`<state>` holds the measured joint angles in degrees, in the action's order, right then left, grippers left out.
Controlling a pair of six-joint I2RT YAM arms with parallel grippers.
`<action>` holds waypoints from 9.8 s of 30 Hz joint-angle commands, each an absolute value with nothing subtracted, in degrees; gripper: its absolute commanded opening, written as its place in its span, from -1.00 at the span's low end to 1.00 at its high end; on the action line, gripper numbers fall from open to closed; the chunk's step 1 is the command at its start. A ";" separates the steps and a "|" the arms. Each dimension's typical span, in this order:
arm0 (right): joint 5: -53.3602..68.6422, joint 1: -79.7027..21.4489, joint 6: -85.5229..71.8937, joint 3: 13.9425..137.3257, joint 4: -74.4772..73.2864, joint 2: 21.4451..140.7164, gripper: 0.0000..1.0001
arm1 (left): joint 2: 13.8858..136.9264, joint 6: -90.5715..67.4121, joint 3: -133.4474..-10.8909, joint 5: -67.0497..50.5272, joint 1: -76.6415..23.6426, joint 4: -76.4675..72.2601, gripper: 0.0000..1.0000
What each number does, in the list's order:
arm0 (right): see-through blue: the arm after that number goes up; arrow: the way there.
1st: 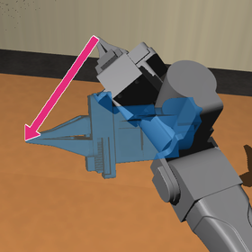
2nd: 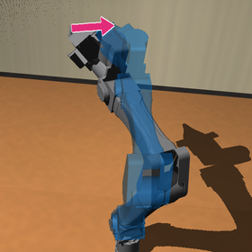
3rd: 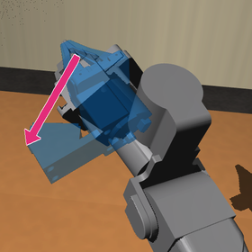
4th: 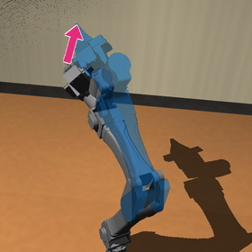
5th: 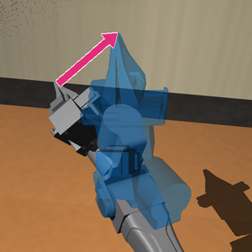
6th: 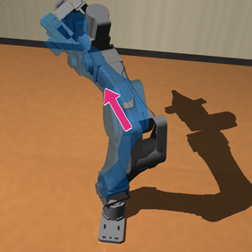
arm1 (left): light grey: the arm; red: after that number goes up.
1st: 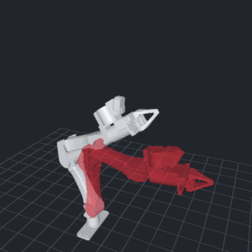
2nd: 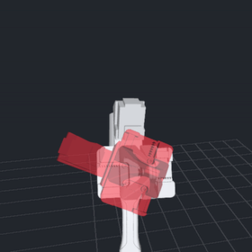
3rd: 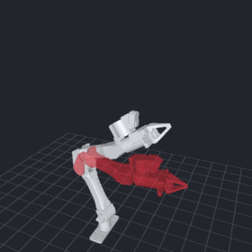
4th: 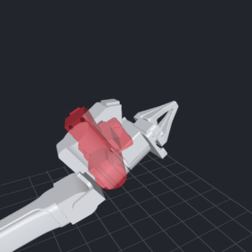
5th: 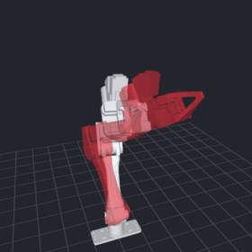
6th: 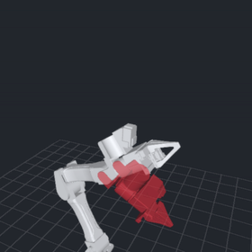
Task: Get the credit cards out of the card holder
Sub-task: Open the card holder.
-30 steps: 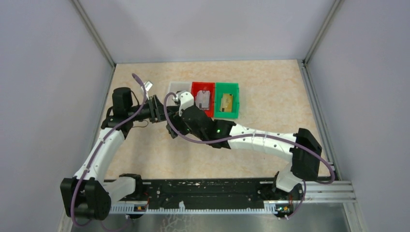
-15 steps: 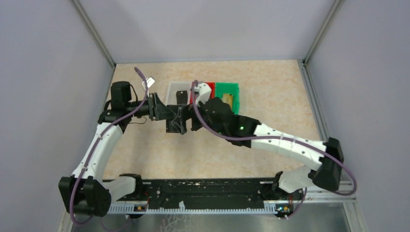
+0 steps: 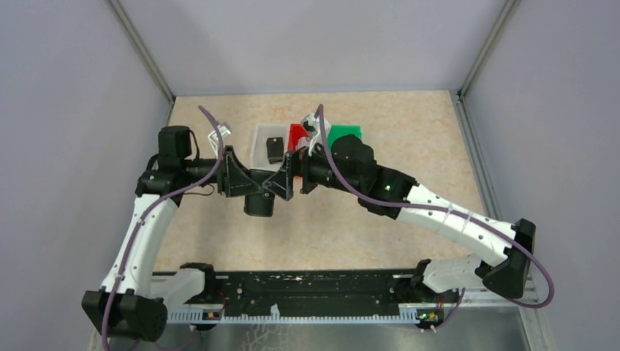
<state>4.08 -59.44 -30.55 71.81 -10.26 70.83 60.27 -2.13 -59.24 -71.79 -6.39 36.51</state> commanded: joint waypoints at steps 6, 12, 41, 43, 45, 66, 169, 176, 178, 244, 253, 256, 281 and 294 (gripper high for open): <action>18.02 -55.85 -34.73 70.93 -4.33 72.06 0.89 | 53.68 -0.70 -64.55 -85.87 -6.68 35.71 -1.00; 29.38 -55.62 -36.51 71.27 2.63 73.90 0.76 | 50.98 -12.15 -61.49 -87.20 -6.68 24.67 -1.00; 31.46 -53.97 -33.18 78.11 0.21 71.32 -0.69 | 50.60 -5.04 -60.96 -82.94 -6.68 31.20 0.98; 31.68 -53.90 -33.06 78.21 0.46 71.11 -0.69 | 49.74 -5.46 -60.36 -83.06 -6.68 31.14 0.98; 32.09 -53.89 -33.11 78.18 1.03 71.16 -0.69 | 48.99 -5.91 -59.54 -83.36 -6.68 30.90 0.98; 17.38 -54.44 -34.75 81.36 -3.27 75.85 0.52 | 47.99 -9.33 -54.93 -74.36 -6.68 25.93 -0.85; -43.33 -69.96 -33.90 102.10 -40.86 92.94 -1.00 | 46.94 -4.55 -55.08 -48.36 -6.68 24.96 -1.00; -20.43 -64.57 -31.55 86.02 -24.14 81.73 -0.06 | 46.94 -6.02 -55.59 -59.39 -6.68 25.00 -1.00; -13.81 -61.80 -32.56 81.88 -19.66 78.44 0.11 | 46.85 -7.48 -55.75 -63.72 -6.68 24.35 -1.00; 36.74 -55.29 -28.83 75.50 -9.85 73.50 -1.00 | 45.06 28.11 -56.62 -75.95 -6.68 44.35 0.68; 41.99 -55.28 -17.02 85.80 -27.61 76.77 -1.00 | 41.31 55.02 -58.17 -71.07 -6.68 55.03 0.73; 45.36 -56.06 -16.59 87.72 -29.02 79.42 -1.00 | 38.75 52.01 -55.22 -72.57 -6.68 47.49 0.86; 36.28 -60.56 -0.60 115.49 -56.44 90.09 -1.00 | 43.41 74.67 -66.95 -82.19 -6.68 80.55 0.97; 33.84 -60.56 5.26 117.02 -61.76 86.19 -1.00 | 45.33 78.59 -70.90 -76.27 -6.68 77.61 0.69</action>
